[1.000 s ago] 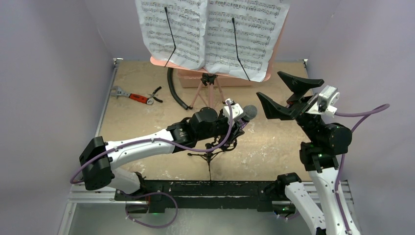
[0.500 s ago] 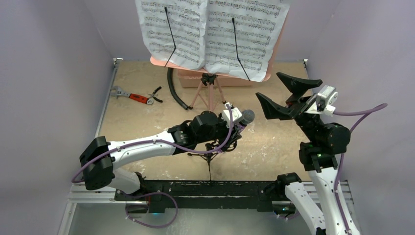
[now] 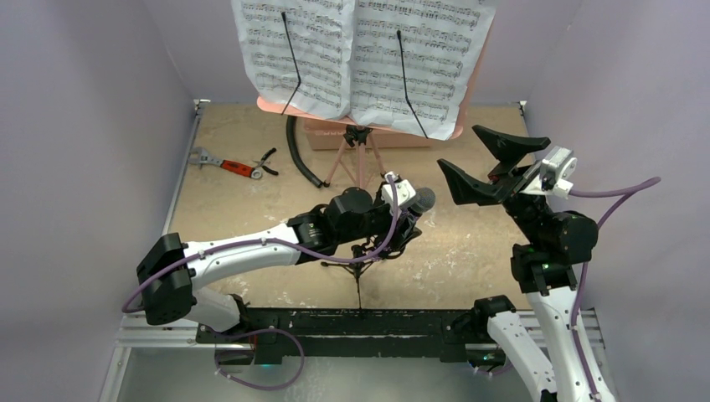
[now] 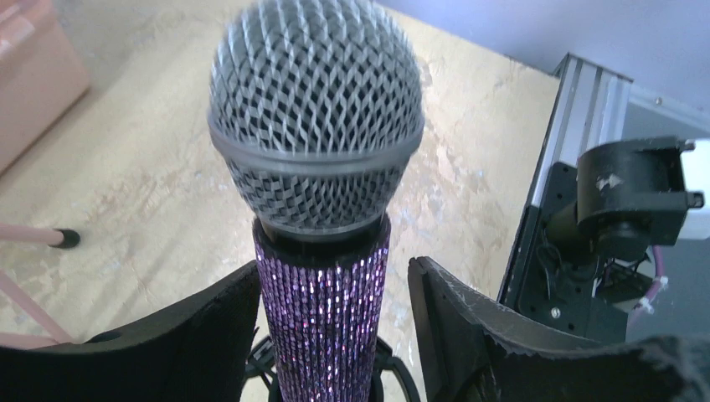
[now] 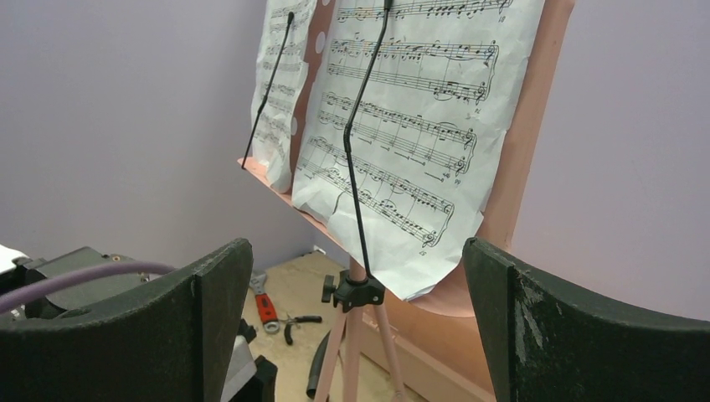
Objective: Set up the instrument practice props
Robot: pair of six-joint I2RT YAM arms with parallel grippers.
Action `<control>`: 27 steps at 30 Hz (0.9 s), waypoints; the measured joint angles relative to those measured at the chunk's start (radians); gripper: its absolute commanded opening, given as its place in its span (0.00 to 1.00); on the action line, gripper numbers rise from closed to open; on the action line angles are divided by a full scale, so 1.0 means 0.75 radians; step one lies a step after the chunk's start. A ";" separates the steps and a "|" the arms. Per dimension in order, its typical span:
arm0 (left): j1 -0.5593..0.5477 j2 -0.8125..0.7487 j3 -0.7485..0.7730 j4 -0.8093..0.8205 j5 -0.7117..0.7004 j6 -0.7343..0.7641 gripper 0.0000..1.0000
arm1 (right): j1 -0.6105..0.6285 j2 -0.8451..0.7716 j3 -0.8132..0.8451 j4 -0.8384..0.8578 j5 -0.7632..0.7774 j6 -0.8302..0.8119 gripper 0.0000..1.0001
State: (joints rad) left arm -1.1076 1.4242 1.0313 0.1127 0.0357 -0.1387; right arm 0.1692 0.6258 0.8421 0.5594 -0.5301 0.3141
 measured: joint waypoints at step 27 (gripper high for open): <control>-0.002 -0.032 -0.002 0.108 -0.072 -0.001 0.19 | 0.000 0.025 -0.001 0.007 0.016 0.004 0.98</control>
State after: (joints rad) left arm -1.1088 1.4006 1.0302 0.1936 -0.0185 -0.1390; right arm 0.1692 0.6449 0.8417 0.5644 -0.5182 0.3168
